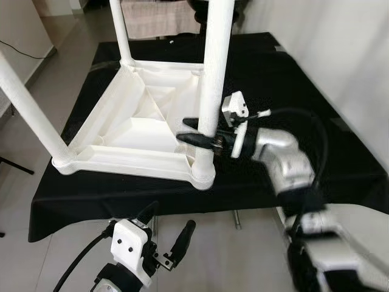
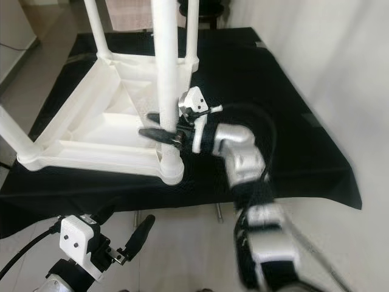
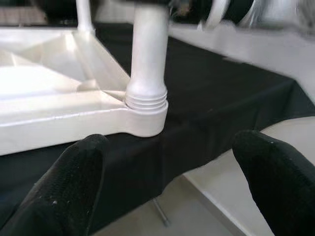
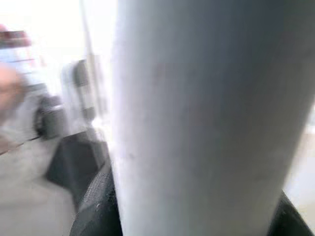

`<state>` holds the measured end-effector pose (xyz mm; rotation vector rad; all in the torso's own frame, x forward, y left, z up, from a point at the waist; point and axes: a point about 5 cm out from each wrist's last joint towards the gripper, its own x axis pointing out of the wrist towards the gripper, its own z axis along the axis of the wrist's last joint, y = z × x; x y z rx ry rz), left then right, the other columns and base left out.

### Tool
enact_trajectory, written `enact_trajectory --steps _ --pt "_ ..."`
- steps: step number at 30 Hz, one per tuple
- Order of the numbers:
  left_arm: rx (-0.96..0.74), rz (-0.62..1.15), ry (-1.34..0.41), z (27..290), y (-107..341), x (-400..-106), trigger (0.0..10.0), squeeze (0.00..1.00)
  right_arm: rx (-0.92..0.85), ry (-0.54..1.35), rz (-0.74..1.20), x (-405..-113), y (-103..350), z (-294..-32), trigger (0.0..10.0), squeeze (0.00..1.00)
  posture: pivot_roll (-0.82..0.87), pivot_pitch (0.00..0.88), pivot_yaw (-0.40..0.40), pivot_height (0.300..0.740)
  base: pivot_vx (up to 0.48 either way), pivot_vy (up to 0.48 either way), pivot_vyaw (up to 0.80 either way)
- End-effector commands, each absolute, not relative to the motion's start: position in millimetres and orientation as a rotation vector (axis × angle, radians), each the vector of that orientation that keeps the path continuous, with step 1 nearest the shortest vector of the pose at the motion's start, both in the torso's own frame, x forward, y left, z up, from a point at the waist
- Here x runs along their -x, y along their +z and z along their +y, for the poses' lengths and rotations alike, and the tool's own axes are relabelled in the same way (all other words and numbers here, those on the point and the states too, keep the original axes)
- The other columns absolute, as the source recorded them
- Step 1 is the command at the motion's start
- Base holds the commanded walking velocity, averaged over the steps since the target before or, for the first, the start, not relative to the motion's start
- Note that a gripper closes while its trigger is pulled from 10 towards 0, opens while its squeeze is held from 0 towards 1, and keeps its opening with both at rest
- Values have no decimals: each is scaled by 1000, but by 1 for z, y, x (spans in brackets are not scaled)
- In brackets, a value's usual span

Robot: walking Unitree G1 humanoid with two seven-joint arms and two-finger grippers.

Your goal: Building children table

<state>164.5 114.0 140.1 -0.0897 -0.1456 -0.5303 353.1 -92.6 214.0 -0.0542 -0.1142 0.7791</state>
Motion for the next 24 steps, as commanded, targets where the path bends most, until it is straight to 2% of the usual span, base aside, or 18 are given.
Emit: enact_trajectory --steps 1,2,3,4,6,13,14,16,17,18,21,24 --pt "103 -127 -521 116 136 -165 10000 0 110 435 4 -341 173 -105 0 0 -11 137 21 740 0 0 0" --pt "104 -129 -521 117 136 -166 10000 0 124 395 12 -327 161 -97 0 0 -11 137 21 740 0 0 0" --pt "104 -129 -521 117 136 -166 10000 0 124 395 12 -327 161 -97 0 0 -11 137 21 740 0 0 0" --pt "103 -129 -521 117 136 -167 10000 0 108 416 40 -317 150 -84 0 0 -21 134 28 740 0 0 0" --pt "101 -130 -521 118 135 -170 10000 0 99 477 54 -315 145 -71 0 0 -23 119 17 740 0 0 0" --pt "95 -135 -516 117 134 -172 10000 0 109 458 55 -323 147 -71 0 0 -16 112 7 740 0 0 0" --pt "93 -138 -504 118 134 -173 10000 0 114 443 59 -326 148 -73 4392 0 -15 112 4 740 0 0 0" --pt "93 -138 -504 118 134 -173 10000 0 114 443 59 -326 148 -73 4392 0 -15 112 4 740 0 0 0" --pt "91 -142 -496 118 134 -174 10000 0 111 442 58 -328 151 -73 10000 0 -16 111 3 740 0 0 0" --pt "92 -144 -493 118 134 -175 10000 0 75 472 35 -332 159 -72 10000 988 -15 108 0 740 0 0 0" --pt "93 -145 -492 118 134 -175 10000 0 40 532 11 -335 167 -68 10000 1000 -15 108 -1 740 0 0 0" --pt "98 -148 -494 117 135 -177 10000 0 -23 786 -87 -336 195 -52 10000 1000 -14 107 -1 740 0 0 0"
